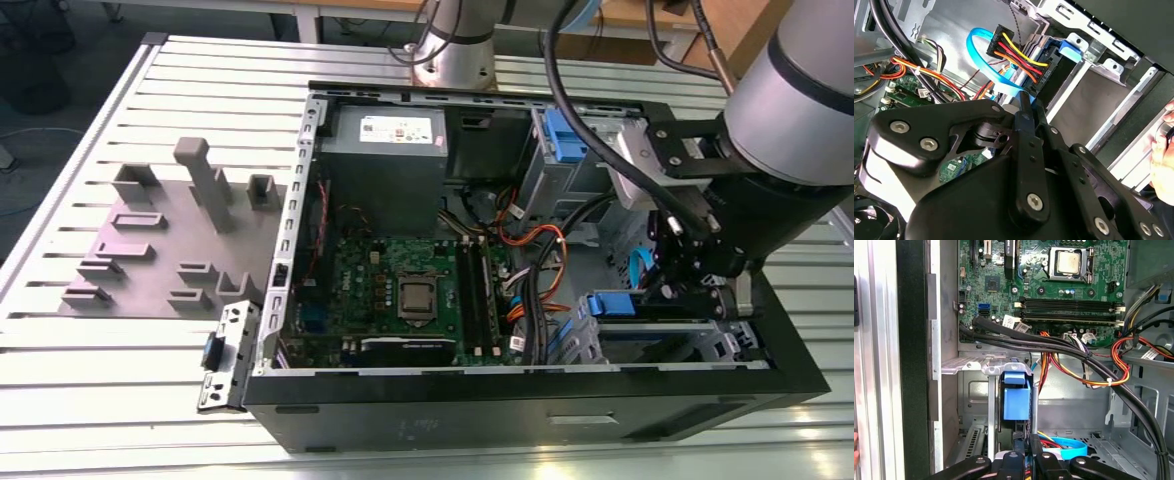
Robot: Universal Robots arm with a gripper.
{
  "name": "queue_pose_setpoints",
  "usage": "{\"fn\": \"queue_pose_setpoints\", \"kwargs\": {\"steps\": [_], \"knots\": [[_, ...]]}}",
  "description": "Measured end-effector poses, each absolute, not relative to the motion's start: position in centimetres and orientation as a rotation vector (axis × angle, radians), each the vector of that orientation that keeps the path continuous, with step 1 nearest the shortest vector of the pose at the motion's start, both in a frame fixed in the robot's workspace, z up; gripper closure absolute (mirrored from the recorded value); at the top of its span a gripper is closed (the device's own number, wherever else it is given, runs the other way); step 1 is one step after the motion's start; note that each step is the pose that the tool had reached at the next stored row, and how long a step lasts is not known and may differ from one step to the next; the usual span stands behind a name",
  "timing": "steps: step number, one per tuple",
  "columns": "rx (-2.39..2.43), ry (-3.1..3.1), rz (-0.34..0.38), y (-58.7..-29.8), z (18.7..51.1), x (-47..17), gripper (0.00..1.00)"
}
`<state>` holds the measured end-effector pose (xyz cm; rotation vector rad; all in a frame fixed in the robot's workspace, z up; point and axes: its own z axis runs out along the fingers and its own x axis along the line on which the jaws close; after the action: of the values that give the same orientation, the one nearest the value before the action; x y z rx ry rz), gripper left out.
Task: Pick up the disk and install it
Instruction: 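Insert the second disk wire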
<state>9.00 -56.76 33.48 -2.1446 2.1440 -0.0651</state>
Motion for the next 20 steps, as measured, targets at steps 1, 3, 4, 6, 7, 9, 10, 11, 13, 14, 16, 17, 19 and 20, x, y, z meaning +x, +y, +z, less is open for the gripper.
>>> {"fn": "queue_pose_setpoints", "kwargs": {"steps": [1,3,4,6,7,9,10,11,13,14,16,17,19,20], "knots": [[-2.145,2.144,-0.065,-56.77,33.45,9.0,0.84],[-2.144,2.144,-0.065,-56.8,33.38,9.01,0.84],[-2.144,2.144,-0.065,-56.82,33.36,9.01,0.84],[-2.144,2.144,-0.065,-56.85,33.31,9.0,0.84],[-2.144,2.144,-0.065,-56.86,33.28,9.0,0.84],[-2.144,2.144,-0.065,-56.89,33.16,9.0,0.84],[-2.143,2.145,-0.065,-56.91,33.1,9.01,0.84],[-2.143,2.145,-0.065,-56.93,33.02,9.01,0.84],[-2.143,2.145,-0.065,-56.95,33.01,9.01,0.84],[-2.143,2.145,-0.065,-56.95,33.01,9.01,0.84],[-2.143,2.145,-0.065,-56.95,33.01,9.01,0.84],[-2.143,2.145,-0.065,-56.95,33.0,9.01,0.84],[-2.143,2.145,-0.065,-56.95,33.0,9.01,0.83],[-2.143,2.145,-0.065,-56.95,33.01,9.01,0.83]]}}
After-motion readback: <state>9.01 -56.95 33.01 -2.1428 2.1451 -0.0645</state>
